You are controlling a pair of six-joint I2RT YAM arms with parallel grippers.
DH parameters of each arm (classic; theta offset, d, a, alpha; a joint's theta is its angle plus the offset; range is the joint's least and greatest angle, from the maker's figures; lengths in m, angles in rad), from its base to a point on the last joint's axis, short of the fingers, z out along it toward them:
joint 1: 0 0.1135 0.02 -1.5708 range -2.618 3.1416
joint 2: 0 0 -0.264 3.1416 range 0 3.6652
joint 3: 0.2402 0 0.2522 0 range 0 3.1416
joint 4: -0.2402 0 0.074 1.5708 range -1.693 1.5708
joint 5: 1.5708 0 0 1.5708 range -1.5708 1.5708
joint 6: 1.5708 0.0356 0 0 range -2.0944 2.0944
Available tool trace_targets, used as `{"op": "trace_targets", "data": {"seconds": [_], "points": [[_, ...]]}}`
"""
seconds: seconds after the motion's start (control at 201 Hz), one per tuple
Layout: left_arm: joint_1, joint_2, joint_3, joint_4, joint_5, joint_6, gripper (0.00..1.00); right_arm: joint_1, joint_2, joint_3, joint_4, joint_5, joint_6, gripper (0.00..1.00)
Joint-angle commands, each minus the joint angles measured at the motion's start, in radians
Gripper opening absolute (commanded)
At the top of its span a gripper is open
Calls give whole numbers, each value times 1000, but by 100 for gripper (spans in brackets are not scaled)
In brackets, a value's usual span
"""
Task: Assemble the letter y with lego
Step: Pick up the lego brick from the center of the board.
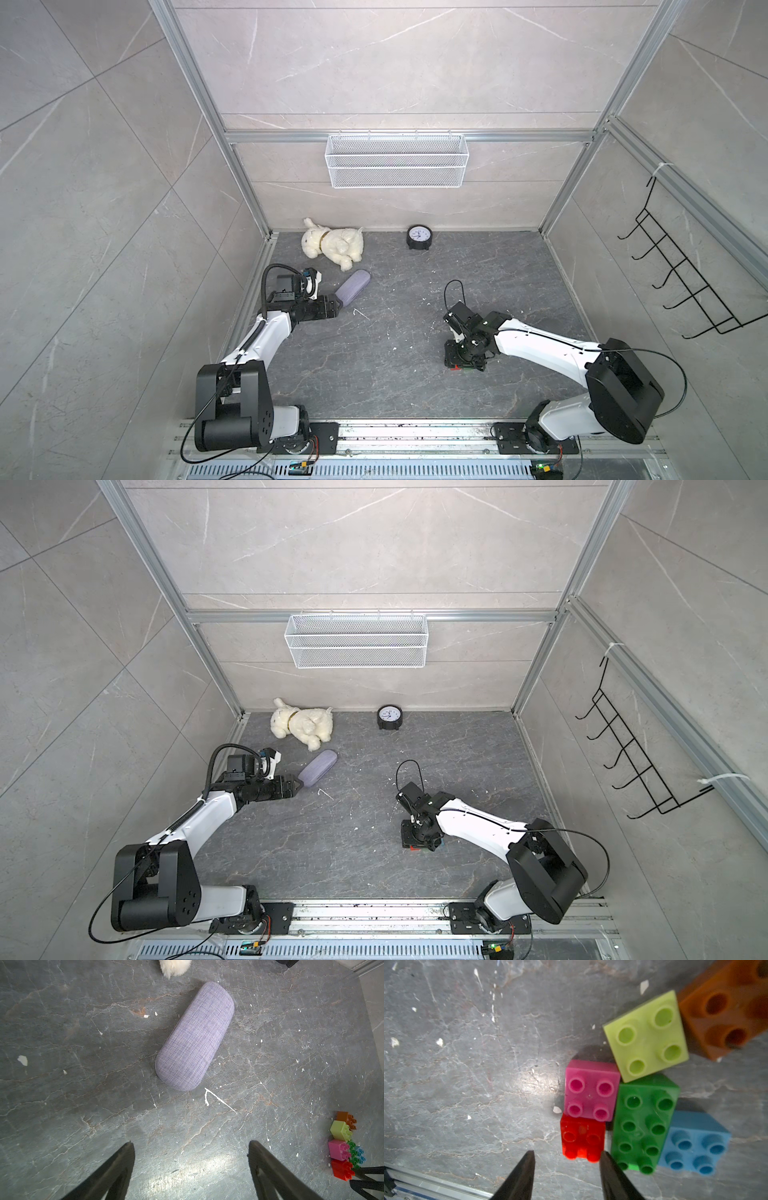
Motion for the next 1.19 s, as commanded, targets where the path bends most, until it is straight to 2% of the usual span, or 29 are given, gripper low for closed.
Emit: {"op": "trace_targets", "data": {"seconds": [0.0,0.214,0.388,0.577,0.697,0.821,0.99,1.185], "points": [[9,-23,7,16,34,-8,89,14,34,5,47,16,24,51],[11,-24,0,22,36,-5,89,55,83,41,111,10,28,51],[12,-32,-2,22,38,-4,89,88,120,135,107,27,28,50],[16,-42,-3,20,39,0,89,81,66,240,-38,114,23,52],[17,-47,-1,18,43,-1,89,21,28,251,-123,172,69,53],[17,-48,0,16,49,0,89,-93,-14,194,-149,194,134,54],[17,-46,3,12,51,0,90,-228,-51,93,-76,143,209,55],[17,-35,7,12,63,-8,90,-273,-23,48,11,105,253,61]]}}
